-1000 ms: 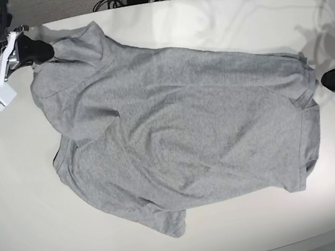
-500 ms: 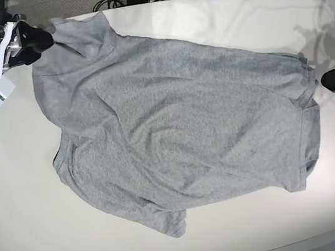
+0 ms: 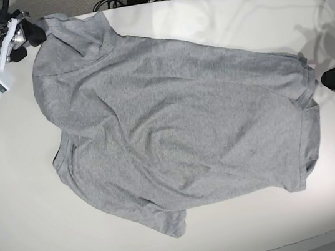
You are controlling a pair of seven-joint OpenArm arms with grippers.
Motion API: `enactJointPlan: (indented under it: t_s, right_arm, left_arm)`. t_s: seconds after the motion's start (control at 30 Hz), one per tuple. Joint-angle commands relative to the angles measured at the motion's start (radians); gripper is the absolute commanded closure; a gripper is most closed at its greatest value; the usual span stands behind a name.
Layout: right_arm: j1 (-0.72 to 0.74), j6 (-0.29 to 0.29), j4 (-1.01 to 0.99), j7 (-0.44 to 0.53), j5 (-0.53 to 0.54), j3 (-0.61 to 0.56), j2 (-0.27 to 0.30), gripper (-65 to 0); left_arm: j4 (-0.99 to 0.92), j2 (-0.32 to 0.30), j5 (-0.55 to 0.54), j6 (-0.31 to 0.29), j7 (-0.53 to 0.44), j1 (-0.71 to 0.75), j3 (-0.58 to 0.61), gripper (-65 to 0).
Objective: Layout the t-shirt on the table in an organized manner, then fold the t-shirt properly
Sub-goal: 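Pull the shirt collar corner with the right gripper away from the body, then move the left gripper to the shirt hem corner and grasp it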
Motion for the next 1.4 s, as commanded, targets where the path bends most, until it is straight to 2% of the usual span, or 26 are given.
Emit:
enactJointPlan:
  t_s: [0.0,0.07,0.17,0.3,0.37,0.53,0.73,0.93,1.0,1.07,1.2,1.23,1.37]
  right_arm:
    - [-0.003,0.005,-0.009,0.057,-0.032,0.005,-0.001,-39.2]
    - [-0.003,-0.006,-0.056,0.154,-0.111,0.005,-0.021,-39.2]
    - [-0.002,-0.064,-0.113,0.244,-0.117,0.005,-0.035,-39.2]
    - [0.037,-0.150,-0.179,0.290,-0.145,0.005,-0.035,-39.2]
    - [0.070,-0.171,-0.223,0.296,-0.163,0.005,-0.035,-39.2]
    - [0.178,-0.166,-0.362,0.296,-0.158,0.005,-0.035,-39.2]
    - [0.252,-0.099,-0.444,0.295,-0.149,0.005,-0.035,-39.2]
    - [0.260,-0.018,-0.447,0.249,-0.008,0.005,-0.035,-39.2]
    - [0.260,-0.012,-0.447,0.241,0.000,0.005,-0.035,-38.6]
    - [0.260,-0.013,-0.447,0.242,-0.004,0.005,-0.034,-32.6]
    - [0.260,0.005,-0.447,0.242,-0.003,0.005,-0.034,-4.4]
    - [0.260,0.005,-0.447,0.241,-0.003,0.005,-0.034,0.0]
    - [0.260,0.005,-0.447,0.239,-0.002,0.005,-0.034,0.0]
  left_arm:
    - [0.011,-0.029,-0.019,-0.006,-0.007,-0.016,-0.014,0.0]
    - [0.011,-0.029,-0.019,-0.006,-0.007,-0.016,-0.014,0.0]
    - [0.011,-0.029,-0.018,-0.006,-0.007,-0.016,-0.014,0.0]
    - [0.011,-0.015,-0.018,-0.006,-0.007,-0.016,-0.014,0.0]
    - [0.011,-0.001,-0.018,-0.006,-0.007,-0.016,-0.014,0.0]
    - [0.011,0.020,-0.018,-0.006,-0.007,-0.016,-0.014,0.0]
    - [0.011,0.019,-0.012,-0.006,-0.007,-0.016,-0.025,0.0]
    - [0.011,0.020,-0.006,-0.006,-0.007,-0.016,-0.136,0.0]
    - [0.011,0.020,-0.006,-0.006,-0.007,-0.016,-0.190,0.0]
    - [0.010,0.020,-0.005,-0.006,-0.007,-0.012,-0.246,0.0]
    - [0.010,0.020,0.002,-0.006,-0.007,0.036,-0.371,0.0]
    - [0.010,0.023,0.008,-0.006,-0.007,0.055,-0.404,0.0]
    - [0.010,0.058,0.040,-0.006,-0.007,0.146,-0.550,0.0]
